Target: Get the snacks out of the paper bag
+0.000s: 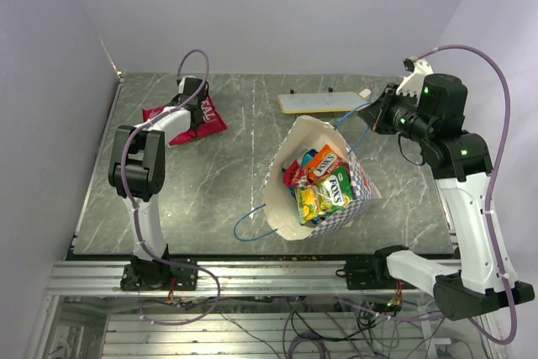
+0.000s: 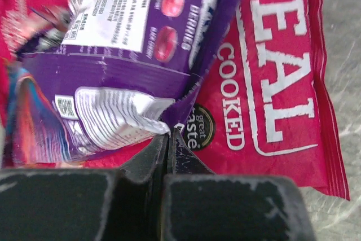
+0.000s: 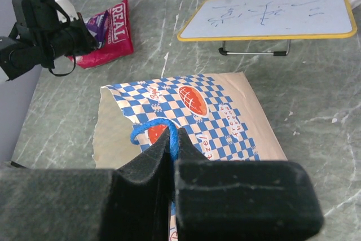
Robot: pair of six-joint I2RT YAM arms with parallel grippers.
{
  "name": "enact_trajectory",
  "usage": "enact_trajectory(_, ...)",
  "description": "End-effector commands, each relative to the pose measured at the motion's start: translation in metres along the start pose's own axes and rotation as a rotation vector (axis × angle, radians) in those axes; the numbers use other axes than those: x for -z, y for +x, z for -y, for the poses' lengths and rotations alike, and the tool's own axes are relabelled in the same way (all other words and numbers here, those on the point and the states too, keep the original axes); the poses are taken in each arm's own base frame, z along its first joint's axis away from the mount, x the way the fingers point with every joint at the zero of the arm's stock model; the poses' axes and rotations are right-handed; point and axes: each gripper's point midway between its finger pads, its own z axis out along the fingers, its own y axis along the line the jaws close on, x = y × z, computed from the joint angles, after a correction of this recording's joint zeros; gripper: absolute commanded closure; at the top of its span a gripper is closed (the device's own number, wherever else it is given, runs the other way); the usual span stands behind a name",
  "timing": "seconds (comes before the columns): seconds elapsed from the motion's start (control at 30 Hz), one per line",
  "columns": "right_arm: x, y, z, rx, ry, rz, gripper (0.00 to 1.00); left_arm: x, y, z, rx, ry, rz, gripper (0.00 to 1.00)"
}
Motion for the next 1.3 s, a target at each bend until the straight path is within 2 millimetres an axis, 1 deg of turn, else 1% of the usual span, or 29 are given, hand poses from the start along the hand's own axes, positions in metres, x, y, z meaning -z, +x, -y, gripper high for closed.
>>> enact_trajectory(0.0, -0.001, -0.004, -0.003, 0.026, -0.014, -0.008, 1.00, 0.008, 0.015, 0.022, 0.118, 0.123, -0.040, 0.93)
enact_trajectory(0.1, -0.002, -0.002, -0.005, 0.038, -0.029, -0.020, 1.00, 0.015, 0.020, 0.025, 0.157, 0.168, -0.087, 0.90)
enact_trajectory(0.13, -0.002, -0.002, -0.006, 0.042, -0.033, -0.021, 1.00, 0.020, 0.018, 0.026, 0.165, 0.187, -0.099, 0.88)
enact_trajectory(0.2, -0.003, -0.001, -0.006, 0.053, -0.041, -0.023, 1.00, 0.032, 0.011, 0.027, 0.175, 0.220, -0.118, 0.81)
enact_trajectory(0.37, -0.005, 0.001, -0.013, 0.042, -0.082, -0.020, 1.00, 0.076, -0.021, 0.032, 0.217, 0.331, -0.082, 0.48)
enact_trajectory(0.4, -0.006, 0.002, -0.015, 0.036, -0.096, -0.022, 1.00, 0.086, -0.026, 0.030, 0.225, 0.337, -0.074, 0.36)
enact_trajectory(0.43, -0.006, 0.002, -0.017, 0.032, -0.109, -0.022, 1.00, 0.094, -0.028, 0.026, 0.232, 0.335, -0.074, 0.28)
enact_trajectory(0.5, -0.006, 0.004, -0.020, 0.023, -0.130, -0.025, 1.00, 0.110, -0.028, 0.022, 0.251, 0.347, -0.085, 0.20)
enact_trajectory(0.57, -0.004, 0.007, -0.022, 0.016, -0.142, -0.026, 1.00, 0.128, -0.019, 0.027, 0.268, 0.417, -0.111, 0.15)
enact_trajectory(0.6, -0.003, 0.009, -0.022, 0.016, -0.144, -0.028, 1.00, 0.140, -0.013, 0.033, 0.284, 0.475, -0.128, 0.14)
enact_trajectory(0.63, -0.001, 0.011, -0.023, 0.015, -0.148, -0.028, 1.00, 0.158, -0.013, 0.038, 0.329, 0.543, -0.127, 0.13)
enact_trajectory(0.67, -0.001, 0.014, -0.022, 0.014, -0.146, -0.032, 1.00, 0.171, -0.007, 0.043, 0.366, 0.602, -0.146, 0.13)
enact_trajectory(0.7, 0.000, 0.015, -0.022, 0.016, -0.148, -0.031, 1.00, 0.185, -0.006, 0.049, 0.397, 0.673, -0.149, 0.12)
enact_trajectory(0.77, 0.002, 0.016, -0.023, 0.022, -0.159, -0.029, 1.00, 0.214, 0.001, 0.056, 0.448, 0.759, -0.168, 0.09)
enact_trajectory(0.9, 0.005, 0.018, -0.027, 0.056, -0.188, -0.031, 1.00, 0.282, 0.000, 0.070, 0.462, 0.897, -0.139, 0.07)
enact_trajectory(1.07, 0.006, 0.020, -0.037, 0.094, -0.232, -0.019, 1.00, 0.361, 0.014, 0.098, 0.357, 1.007, -0.107, 0.09)
enact_trajectory(1.17, 0.006, 0.017, -0.036, 0.101, -0.219, -0.022, 1.00, 0.397, 0.027, 0.110, 0.288, 1.093, -0.060, 0.10)
enact_trajectory(1.27, 0.007, 0.010, -0.031, 0.122, -0.185, 0.006, 1.00, 0.418, 0.045, 0.122, 0.189, 1.156, -0.016, 0.14)
